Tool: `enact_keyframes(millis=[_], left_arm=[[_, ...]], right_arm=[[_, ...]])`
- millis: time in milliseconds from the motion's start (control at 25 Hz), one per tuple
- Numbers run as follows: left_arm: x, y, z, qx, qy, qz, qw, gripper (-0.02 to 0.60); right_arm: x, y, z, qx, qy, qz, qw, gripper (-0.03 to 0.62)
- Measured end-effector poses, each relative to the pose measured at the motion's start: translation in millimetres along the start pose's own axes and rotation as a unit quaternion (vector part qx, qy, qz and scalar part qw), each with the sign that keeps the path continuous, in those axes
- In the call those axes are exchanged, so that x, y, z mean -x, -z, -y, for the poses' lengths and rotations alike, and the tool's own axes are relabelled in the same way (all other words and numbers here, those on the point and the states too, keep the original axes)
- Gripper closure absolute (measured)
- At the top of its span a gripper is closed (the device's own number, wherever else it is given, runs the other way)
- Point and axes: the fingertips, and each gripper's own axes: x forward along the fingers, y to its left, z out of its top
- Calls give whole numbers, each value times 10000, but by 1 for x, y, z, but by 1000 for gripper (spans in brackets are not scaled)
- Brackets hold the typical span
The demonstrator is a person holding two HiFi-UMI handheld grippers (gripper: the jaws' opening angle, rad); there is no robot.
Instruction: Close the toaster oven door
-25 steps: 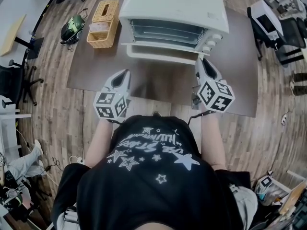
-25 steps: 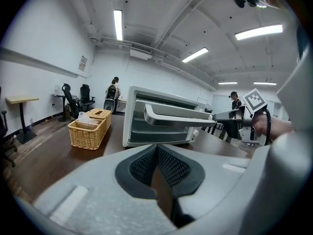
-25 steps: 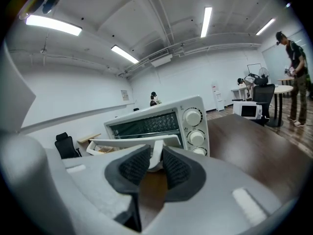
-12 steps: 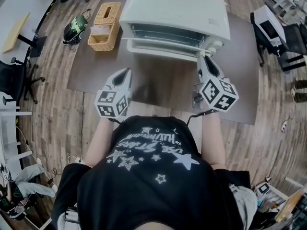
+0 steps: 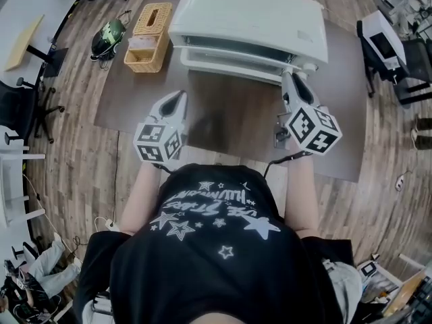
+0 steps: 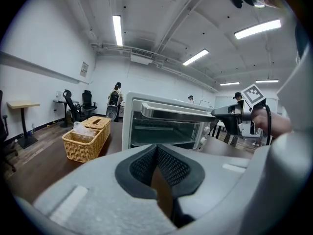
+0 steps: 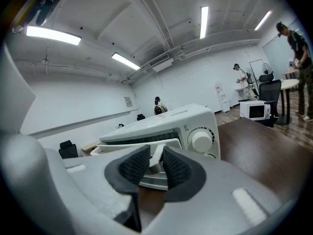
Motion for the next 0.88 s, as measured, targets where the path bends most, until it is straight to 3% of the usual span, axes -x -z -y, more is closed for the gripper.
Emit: enact_keyframes(millis=[880], left_arm=[[8, 15, -23, 223, -41, -252, 9994, 571]], right_arm=[[-26, -20, 5, -177, 114, 192, 9996, 507]])
